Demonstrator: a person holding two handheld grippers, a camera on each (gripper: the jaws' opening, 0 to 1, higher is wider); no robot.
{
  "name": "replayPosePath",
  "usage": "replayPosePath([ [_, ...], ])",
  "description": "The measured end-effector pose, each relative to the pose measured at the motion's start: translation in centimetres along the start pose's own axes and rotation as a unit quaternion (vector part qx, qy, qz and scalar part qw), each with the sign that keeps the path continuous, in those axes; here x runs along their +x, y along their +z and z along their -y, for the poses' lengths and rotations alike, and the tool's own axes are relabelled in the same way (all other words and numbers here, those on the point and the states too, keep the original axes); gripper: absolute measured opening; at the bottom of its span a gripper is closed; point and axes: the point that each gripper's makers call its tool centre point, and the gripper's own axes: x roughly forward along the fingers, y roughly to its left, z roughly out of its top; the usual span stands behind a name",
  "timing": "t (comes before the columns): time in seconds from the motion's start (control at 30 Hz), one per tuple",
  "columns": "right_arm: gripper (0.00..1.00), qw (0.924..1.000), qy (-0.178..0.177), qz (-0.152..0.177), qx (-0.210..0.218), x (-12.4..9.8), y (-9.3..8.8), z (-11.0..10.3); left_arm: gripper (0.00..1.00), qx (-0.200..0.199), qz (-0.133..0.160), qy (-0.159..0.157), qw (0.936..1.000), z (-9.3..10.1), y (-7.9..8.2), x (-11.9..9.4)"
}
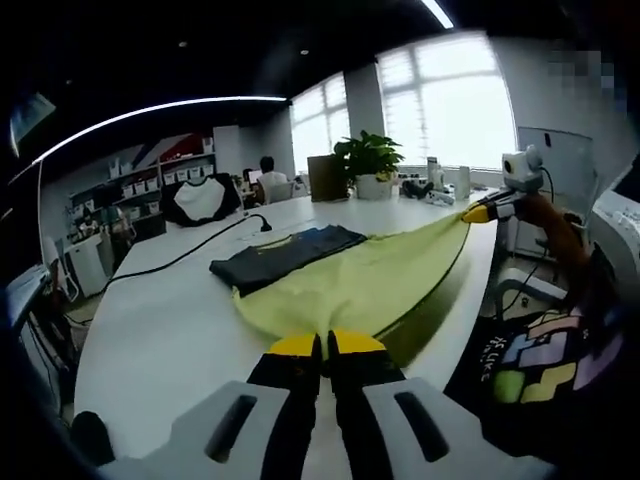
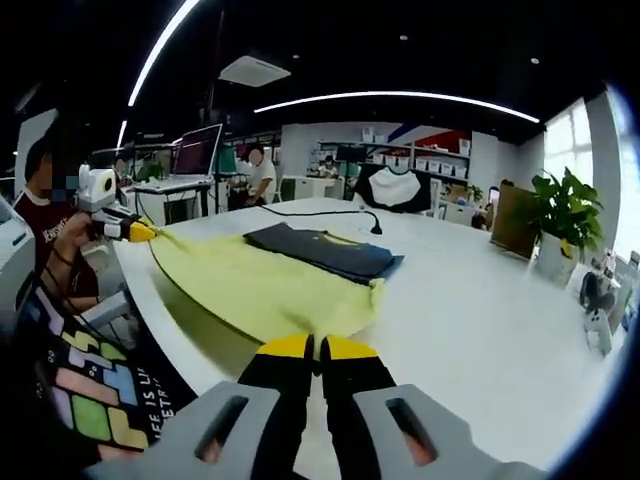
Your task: Fold the garment on the visible template until the final outline fits inside the template.
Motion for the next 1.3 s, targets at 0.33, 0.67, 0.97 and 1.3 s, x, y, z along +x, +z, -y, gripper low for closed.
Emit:
replayPosePath([
  [0.33, 0.01, 0.9991, -0.001, 0.043, 0.001, -2.1, 3.4, -0.1, 0.03, 0.017, 0.041, 0.020, 0.9988, 0.4, 4.0, -2.0],
  [0.67, 0.01, 0.9963, -0.016, 0.084, -0.003, -3.2, 6.6, 0.6, 0.03, 0.039, 0.070, 0.030, 0.9963, 0.9, 7.7, -3.2],
  [0.97, 0.01, 0.9933, -0.031, 0.111, -0.010, -1.8, 10.1, 2.3, 0.03, 0.050, 0.086, 0.044, 0.9941, 0.1, 10.6, -2.5],
  [1.3, 0.01, 0.9910, -0.041, 0.127, -0.001, 1.3, 13.0, 5.2, 0.03, 0.069, 0.086, 0.055, 0.9924, -3.1, 13.0, -0.2],
])
